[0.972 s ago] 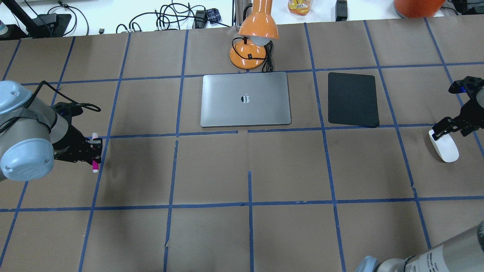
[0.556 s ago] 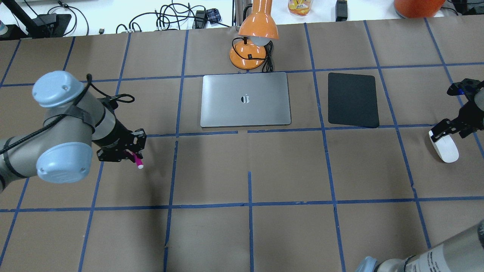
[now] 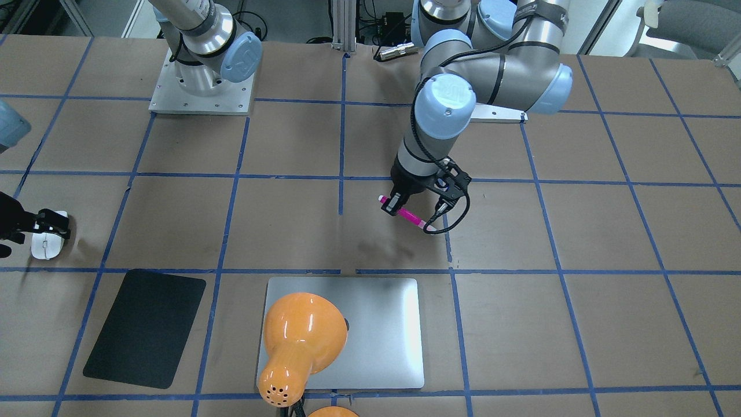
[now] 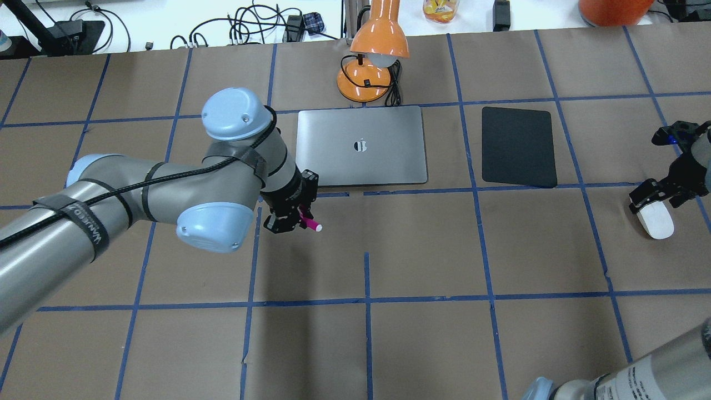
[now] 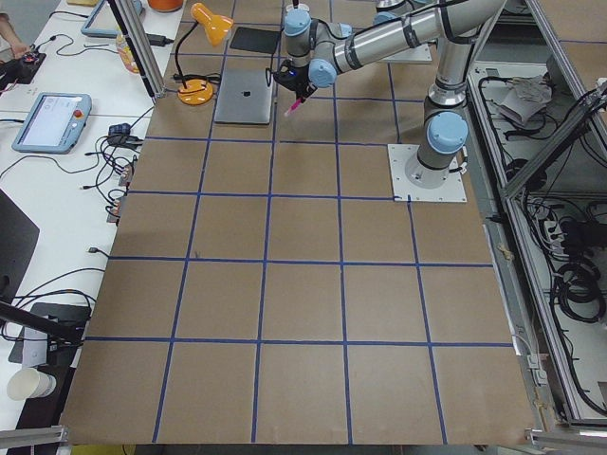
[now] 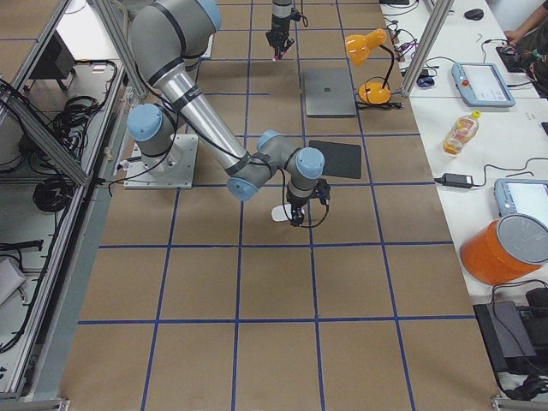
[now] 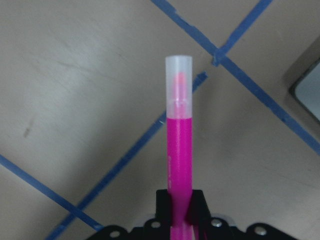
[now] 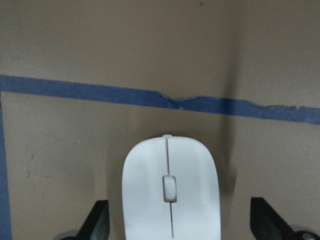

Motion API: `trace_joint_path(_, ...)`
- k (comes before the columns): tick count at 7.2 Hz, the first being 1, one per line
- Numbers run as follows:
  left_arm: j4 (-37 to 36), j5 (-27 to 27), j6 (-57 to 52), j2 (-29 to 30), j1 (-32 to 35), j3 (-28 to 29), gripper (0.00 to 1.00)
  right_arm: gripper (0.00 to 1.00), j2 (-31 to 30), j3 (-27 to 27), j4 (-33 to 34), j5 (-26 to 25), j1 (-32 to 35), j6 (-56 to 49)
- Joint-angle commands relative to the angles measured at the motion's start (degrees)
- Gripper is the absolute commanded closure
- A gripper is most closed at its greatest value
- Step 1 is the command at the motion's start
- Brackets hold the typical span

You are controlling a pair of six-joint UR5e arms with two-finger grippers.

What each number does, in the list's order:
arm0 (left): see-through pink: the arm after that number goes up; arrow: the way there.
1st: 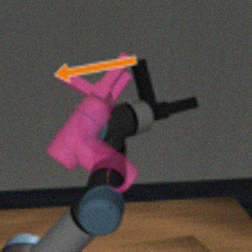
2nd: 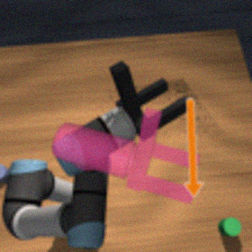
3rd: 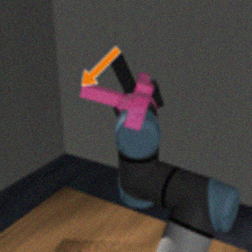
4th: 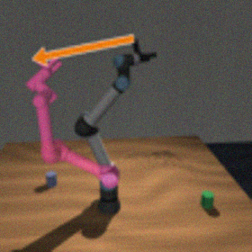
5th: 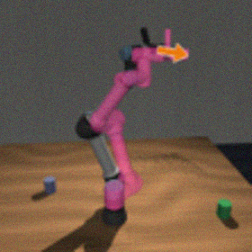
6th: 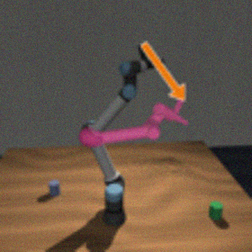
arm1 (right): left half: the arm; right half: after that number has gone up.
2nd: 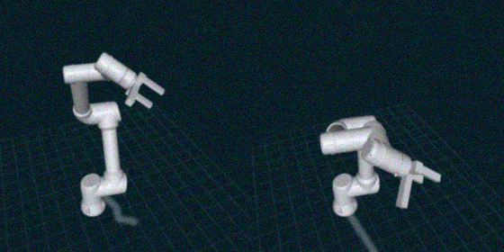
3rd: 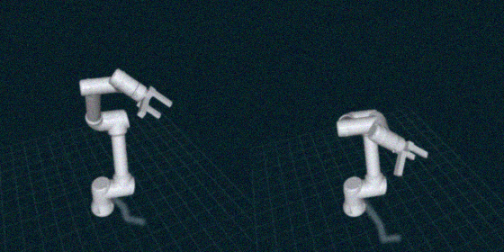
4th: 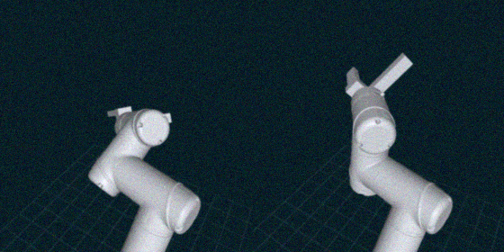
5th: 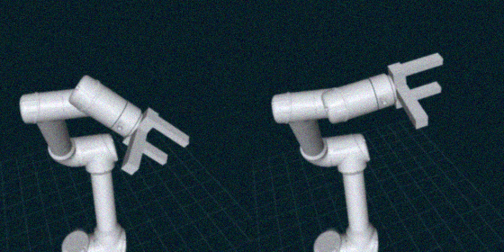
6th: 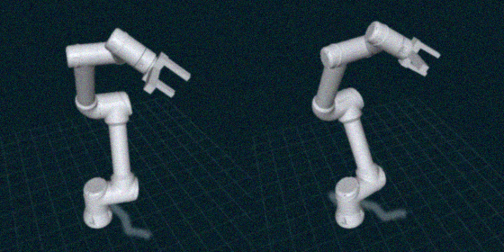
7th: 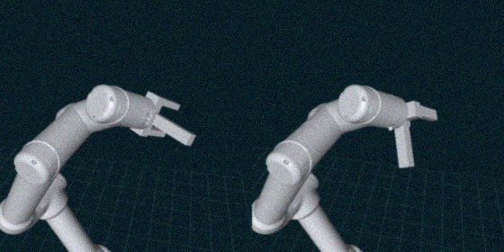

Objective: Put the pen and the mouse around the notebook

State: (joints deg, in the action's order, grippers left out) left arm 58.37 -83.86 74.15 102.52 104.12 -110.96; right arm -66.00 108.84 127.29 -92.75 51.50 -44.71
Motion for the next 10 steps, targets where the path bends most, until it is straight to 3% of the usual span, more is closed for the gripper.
trace_joint_path(1,-0.45,0.27,19.90,5.30,7.81,5.73,1.00,0.00,0.61,-0.03,-0.29,-0.07,0.00,0.49)
trace_joint_path(3,-2.54,0.01,27.79,10.13,12.32,6.54,1.00,0.18,0.61,-0.03,-0.29,0.02,0.00,0.67)
trace_joint_path(4,-2.82,0.71,28.15,11.46,12.33,7.50,1.00,0.43,0.61,-0.03,-0.20,0.02,0.00,0.67)
trace_joint_path(6,-2.30,0.72,27.28,12.43,12.24,5.85,1.00,0.59,0.00,-0.03,-0.11,-0.15,0.00,0.67)
trace_joint_path(7,-2.65,0.37,26.58,13.31,12.16,5.75,0.66,0.67,-0.09,-0.12,-0.20,-0.24,0.09,0.67)
trace_joint_path(8,-2.82,0.63,25.87,14.01,11.81,6.97,0.58,0.68,-0.44,-0.21,-0.20,-0.33,0.09,0.76)
trace_joint_path(9,-2.83,0.54,26.30,14.63,11.63,7.42,0.22,0.67,-1.66,-0.73,-0.11,-0.68,0.53,0.76)
trace_joint_path(10,-2.83,0.54,25.87,14.90,11.19,8.03,0.11,0.66,-3.24,-1.17,0.06,0.10,2.36,1.54)
